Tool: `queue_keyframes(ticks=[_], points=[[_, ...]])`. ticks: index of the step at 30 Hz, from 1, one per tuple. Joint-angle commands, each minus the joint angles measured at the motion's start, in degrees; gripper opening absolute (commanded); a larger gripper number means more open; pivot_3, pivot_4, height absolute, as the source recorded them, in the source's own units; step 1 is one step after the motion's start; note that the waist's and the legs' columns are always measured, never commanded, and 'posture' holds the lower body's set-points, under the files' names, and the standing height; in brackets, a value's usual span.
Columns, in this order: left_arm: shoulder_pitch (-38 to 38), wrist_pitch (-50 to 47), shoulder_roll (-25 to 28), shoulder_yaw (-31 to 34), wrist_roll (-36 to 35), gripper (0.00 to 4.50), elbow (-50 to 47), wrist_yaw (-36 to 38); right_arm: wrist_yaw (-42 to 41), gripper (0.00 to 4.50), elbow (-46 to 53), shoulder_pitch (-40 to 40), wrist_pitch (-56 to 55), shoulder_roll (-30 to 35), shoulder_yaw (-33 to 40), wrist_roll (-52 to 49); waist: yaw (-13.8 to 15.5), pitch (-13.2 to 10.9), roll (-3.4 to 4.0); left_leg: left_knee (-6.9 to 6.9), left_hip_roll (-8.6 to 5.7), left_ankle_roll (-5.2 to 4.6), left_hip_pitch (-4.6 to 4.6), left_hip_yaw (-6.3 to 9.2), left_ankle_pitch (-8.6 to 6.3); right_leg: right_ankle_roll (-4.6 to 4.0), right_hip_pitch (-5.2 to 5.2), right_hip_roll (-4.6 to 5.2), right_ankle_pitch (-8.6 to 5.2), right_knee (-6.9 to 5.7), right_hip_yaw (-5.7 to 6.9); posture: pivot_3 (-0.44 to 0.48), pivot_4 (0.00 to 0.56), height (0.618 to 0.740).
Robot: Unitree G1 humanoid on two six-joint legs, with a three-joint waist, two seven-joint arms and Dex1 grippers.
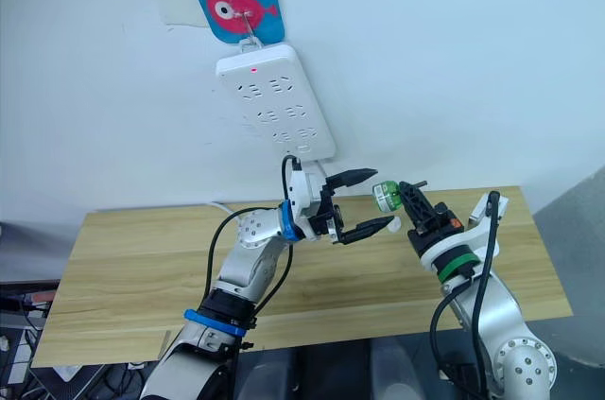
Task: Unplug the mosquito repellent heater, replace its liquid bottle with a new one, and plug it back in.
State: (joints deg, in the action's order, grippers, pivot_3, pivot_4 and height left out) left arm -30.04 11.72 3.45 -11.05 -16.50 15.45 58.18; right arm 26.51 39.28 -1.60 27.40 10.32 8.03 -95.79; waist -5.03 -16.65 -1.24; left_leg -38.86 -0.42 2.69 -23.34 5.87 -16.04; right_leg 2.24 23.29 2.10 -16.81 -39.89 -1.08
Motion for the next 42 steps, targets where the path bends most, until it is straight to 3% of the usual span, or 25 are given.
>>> queue_keyframes(ticks=[1,20,23,29,38,42], points=[[-0.6,1.3,-1.0,-0.9,-0.2,4.50,-0.9,0.1,0.4,0.85,3.7,0.5,-1.9,0.0,-1.2,-1.6,0.0,0.0,0.00,0.00,0.00,0.00,0.00,0.00,0.00,0.00,0.00,0.00,0.00,0.00,0.00,-0.130,0.250,0.740],[-1.1,2.6,-1.9,-0.3,-0.5,4.50,-0.4,-0.2,0.9,0.85,4.8,0.4,-5.1,1.3,-4.0,-2.1,0.0,0.0,0.00,0.00,0.00,0.00,-0.01,-0.01,0.00,0.00,0.00,0.00,0.00,0.01,0.00,-0.132,0.246,0.740],[-1.1,2.3,-1.9,-0.2,-0.7,3.94,-0.2,-0.3,1.1,0.85,4.7,0.7,-5.7,1.2,-4.1,-2.6,0.0,0.0,0.00,0.00,0.00,0.01,-0.01,0.00,0.00,0.00,0.00,0.00,0.00,0.01,0.00,-0.132,0.246,0.740],[-1.1,0.7,-2.3,0.2,-1.4,2.29,-0.6,-1.2,1.0,0.85,5.2,0.7,-6.1,1.6,-4.6,-3.2,0.0,0.0,0.00,0.00,0.00,0.00,-0.01,0.00,0.00,0.00,0.00,0.00,0.00,0.01,0.00,-0.134,0.252,0.740],[-1.1,0.2,-2.1,0.0,-0.9,2.29,-0.6,-1.5,1.0,0.85,5.6,0.7,-6.7,1.7,-5.5,-3.5,0.0,0.0,0.00,0.00,0.00,0.00,-0.01,0.00,0.00,0.00,0.00,0.00,0.00,0.01,0.00,-0.136,0.255,0.740],[-1.9,-0.1,-1.8,0.2,-1.0,2.29,0.1,-1.2,0.6,2.13,5.4,0.1,-5.6,3.5,-5.2,-3.7,0.0,0.0,0.00,0.00,0.00,0.00,-0.01,0.00,0.00,0.00,0.00,0.00,0.00,0.01,0.00,-0.135,0.259,0.740]])
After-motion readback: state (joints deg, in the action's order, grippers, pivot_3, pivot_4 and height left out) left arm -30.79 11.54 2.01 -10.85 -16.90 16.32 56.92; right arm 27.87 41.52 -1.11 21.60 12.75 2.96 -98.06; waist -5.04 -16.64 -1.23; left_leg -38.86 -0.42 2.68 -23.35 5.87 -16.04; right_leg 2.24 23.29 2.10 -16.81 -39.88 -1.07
